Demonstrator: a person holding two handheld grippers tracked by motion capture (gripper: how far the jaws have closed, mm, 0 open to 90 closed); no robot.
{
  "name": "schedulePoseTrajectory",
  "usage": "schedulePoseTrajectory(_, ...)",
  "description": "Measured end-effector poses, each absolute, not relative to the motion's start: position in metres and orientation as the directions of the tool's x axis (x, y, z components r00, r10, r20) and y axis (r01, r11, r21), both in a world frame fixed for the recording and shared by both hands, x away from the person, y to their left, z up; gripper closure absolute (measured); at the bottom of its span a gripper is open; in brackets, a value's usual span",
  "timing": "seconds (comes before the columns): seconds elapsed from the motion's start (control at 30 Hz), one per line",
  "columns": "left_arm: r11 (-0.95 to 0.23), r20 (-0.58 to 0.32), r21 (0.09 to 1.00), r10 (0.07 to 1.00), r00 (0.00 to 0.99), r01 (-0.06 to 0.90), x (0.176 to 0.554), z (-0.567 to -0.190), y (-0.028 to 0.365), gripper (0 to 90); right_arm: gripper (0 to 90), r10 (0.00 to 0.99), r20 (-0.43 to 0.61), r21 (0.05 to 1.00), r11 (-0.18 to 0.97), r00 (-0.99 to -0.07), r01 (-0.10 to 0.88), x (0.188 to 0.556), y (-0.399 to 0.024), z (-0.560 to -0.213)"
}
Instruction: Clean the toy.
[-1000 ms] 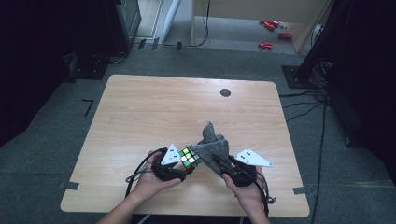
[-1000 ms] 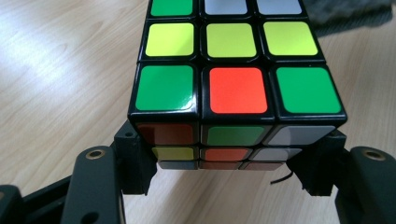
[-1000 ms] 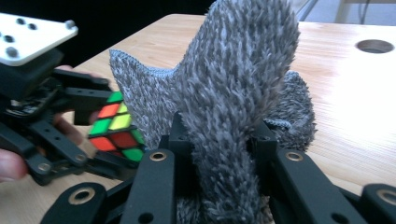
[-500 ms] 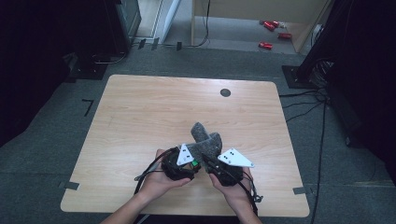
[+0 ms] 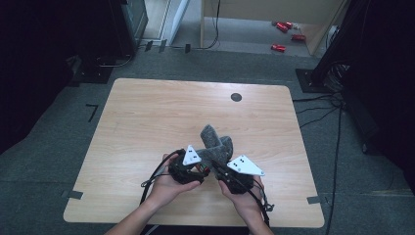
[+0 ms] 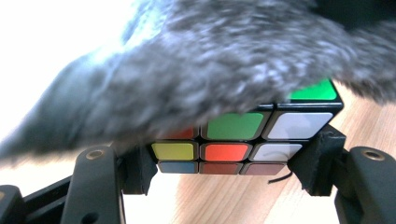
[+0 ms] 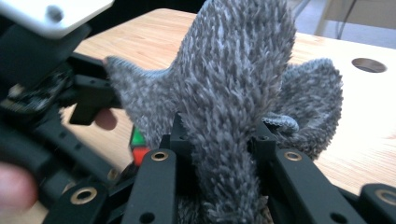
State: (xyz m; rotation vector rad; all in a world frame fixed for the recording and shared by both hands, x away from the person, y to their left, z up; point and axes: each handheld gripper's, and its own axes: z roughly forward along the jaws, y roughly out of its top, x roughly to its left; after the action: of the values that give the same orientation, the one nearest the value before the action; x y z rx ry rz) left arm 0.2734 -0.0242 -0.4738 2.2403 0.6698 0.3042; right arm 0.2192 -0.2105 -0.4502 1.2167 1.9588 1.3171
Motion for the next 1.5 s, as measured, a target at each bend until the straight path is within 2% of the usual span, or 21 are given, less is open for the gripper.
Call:
schedulePoseTrajectory(0.1, -0.603, 0.024, 0.721, 0.516, 0.856, 0.343, 0.267, -0.477, -0.033, 35.3, 71.7, 0.88, 0.063, 0.902, 0.152, -0.472, 0.403, 0.219, -0.212, -0.45)
schedulePoseTrajectory(0.2, -0.64, 0.089, 0.708, 0.499, 0.862, 0.298, 0.258, -0.478, -0.041, 35.3, 71.6, 0.886, 0.072, 0.899, 0.142, -0.459, 0.414, 0.221, -0.215, -0.45)
schedulePoseTrajectory(0.27, -0.618, 0.059, 0.716, 0.519, 0.853, 0.326, 0.263, -0.476, -0.034, 35.3, 71.5, 0.881, 0.077, 0.902, 0.138, -0.467, 0.409, 0.219, -0.211, -0.449)
schedulePoseTrajectory(0.47, -0.604, 0.081, 0.75, 0.488, 0.869, 0.269, 0.257, -0.47, -0.028, 35.3, 71.7, 0.873, 0.044, 0.905, 0.172, -0.485, 0.39, 0.211, -0.203, -0.439)
schedulePoseTrajectory(0.63, -0.595, 0.065, 0.751, 0.495, 0.866, 0.284, 0.258, -0.468, -0.028, 35.3, 72.0, 0.892, 0.084, 0.904, 0.119, -0.444, 0.41, 0.216, -0.22, -0.439)
schedulePoseTrajectory(0.73, -0.622, 0.082, 0.729, 0.492, 0.867, 0.284, 0.258, -0.473, -0.034, 35.3, 71.2, 0.888, 0.03, 0.904, 0.172, -0.459, 0.391, 0.21, -0.206, -0.442)
schedulePoseTrajectory(0.8, -0.626, 0.082, 0.727, 0.488, 0.869, 0.283, 0.258, -0.475, -0.034, 35.3, 71.5, 0.87, 0.038, 0.904, 0.18, -0.492, 0.387, 0.208, -0.2, -0.441)
schedulePoseTrajectory(0.9, -0.624, 0.082, 0.73, 0.487, 0.869, 0.281, 0.258, -0.475, -0.033, 35.3, 72.7, 0.872, 0.019, 0.902, 0.196, -0.489, 0.385, 0.21, -0.201, -0.441)
schedulePoseTrajectory(1.03, -0.616, 0.077, 0.734, 0.491, 0.868, 0.284, 0.26, -0.473, -0.03, 35.3, 73.8, 0.895, 0.065, 0.894, 0.144, -0.441, 0.424, 0.218, -0.215, -0.443)
schedulePoseTrajectory(1.07, -0.615, 0.073, 0.732, 0.498, 0.864, 0.292, 0.26, -0.473, -0.03, 35.3, 74.3, 0.891, 0.082, 0.895, 0.13, -0.446, 0.426, 0.216, -0.216, -0.444)
schedulePoseTrajectory(1.3, -0.615, 0.073, 0.737, 0.483, 0.872, 0.279, 0.258, -0.476, -0.028, 35.3, 76.5, 0.86, 0.026, 0.905, 0.196, -0.509, 0.378, 0.207, -0.195, -0.441)
schedulePoseTrajectory(1.4, -0.594, 0.046, 0.748, 0.489, 0.871, 0.295, 0.261, -0.473, -0.023, 35.3, 76.6, 0.868, 0.053, 0.907, 0.165, -0.494, 0.388, 0.212, -0.204, -0.441)
schedulePoseTrajectory(1.5, -0.569, 0.022, 0.76, 0.505, 0.863, 0.314, 0.264, -0.471, -0.02, 35.3, 77.9, 0.894, 0.078, 0.904, 0.124, -0.442, 0.41, 0.217, -0.218, -0.444)
